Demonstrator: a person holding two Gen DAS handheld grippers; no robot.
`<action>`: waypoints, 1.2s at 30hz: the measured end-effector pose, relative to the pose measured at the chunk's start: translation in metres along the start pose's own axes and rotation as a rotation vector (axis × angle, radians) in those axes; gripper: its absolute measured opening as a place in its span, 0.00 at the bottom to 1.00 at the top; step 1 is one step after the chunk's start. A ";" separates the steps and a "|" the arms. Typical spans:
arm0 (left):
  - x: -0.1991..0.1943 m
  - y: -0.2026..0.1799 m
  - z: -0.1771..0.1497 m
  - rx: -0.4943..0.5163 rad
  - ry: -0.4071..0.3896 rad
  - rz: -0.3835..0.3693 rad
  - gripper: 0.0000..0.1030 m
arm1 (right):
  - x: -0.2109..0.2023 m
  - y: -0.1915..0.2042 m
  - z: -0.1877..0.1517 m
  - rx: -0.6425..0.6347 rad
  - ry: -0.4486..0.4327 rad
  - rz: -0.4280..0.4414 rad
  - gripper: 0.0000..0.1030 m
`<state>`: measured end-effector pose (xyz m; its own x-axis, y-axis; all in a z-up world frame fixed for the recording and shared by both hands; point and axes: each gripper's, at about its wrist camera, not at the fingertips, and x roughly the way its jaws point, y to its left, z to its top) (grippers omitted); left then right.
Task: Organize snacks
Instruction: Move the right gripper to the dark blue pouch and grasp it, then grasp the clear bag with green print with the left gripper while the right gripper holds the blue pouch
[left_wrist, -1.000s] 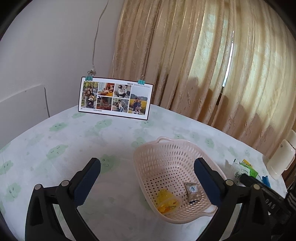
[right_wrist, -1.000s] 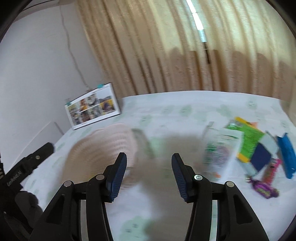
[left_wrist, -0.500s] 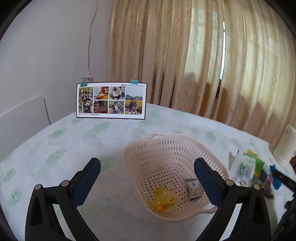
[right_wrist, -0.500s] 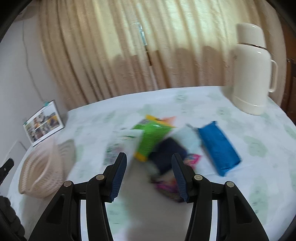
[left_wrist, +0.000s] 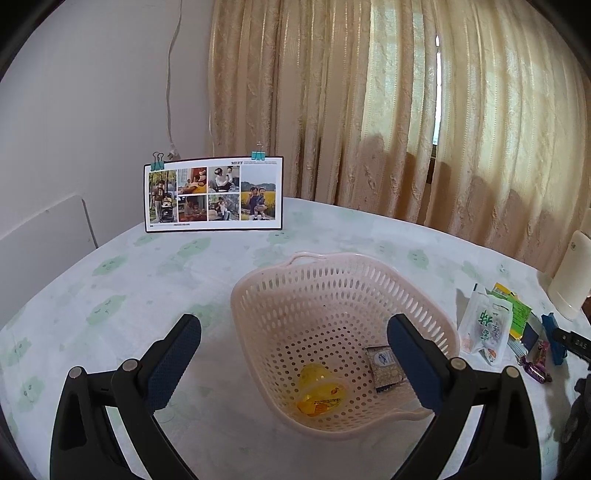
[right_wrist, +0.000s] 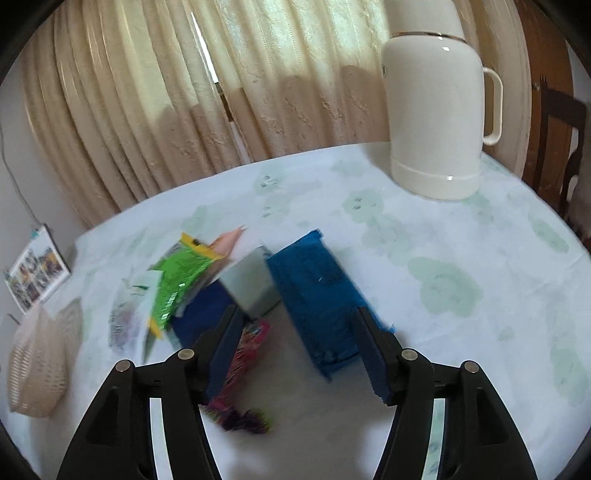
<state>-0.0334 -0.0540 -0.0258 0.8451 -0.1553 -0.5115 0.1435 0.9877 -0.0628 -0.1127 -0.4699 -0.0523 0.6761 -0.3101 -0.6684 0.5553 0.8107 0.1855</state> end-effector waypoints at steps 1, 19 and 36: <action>0.000 -0.001 0.000 0.006 -0.001 -0.002 0.97 | 0.004 0.001 0.002 -0.021 0.005 -0.011 0.66; -0.024 -0.060 0.001 0.145 -0.037 -0.054 0.97 | 0.025 -0.007 0.005 -0.038 0.087 0.093 0.43; 0.003 -0.189 -0.007 0.335 0.101 -0.344 0.97 | 0.016 -0.012 0.002 0.001 0.055 0.093 0.43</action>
<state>-0.0617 -0.2411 -0.0217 0.6678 -0.4523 -0.5911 0.5776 0.8158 0.0283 -0.1079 -0.4854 -0.0639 0.6972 -0.2055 -0.6868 0.4915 0.8344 0.2493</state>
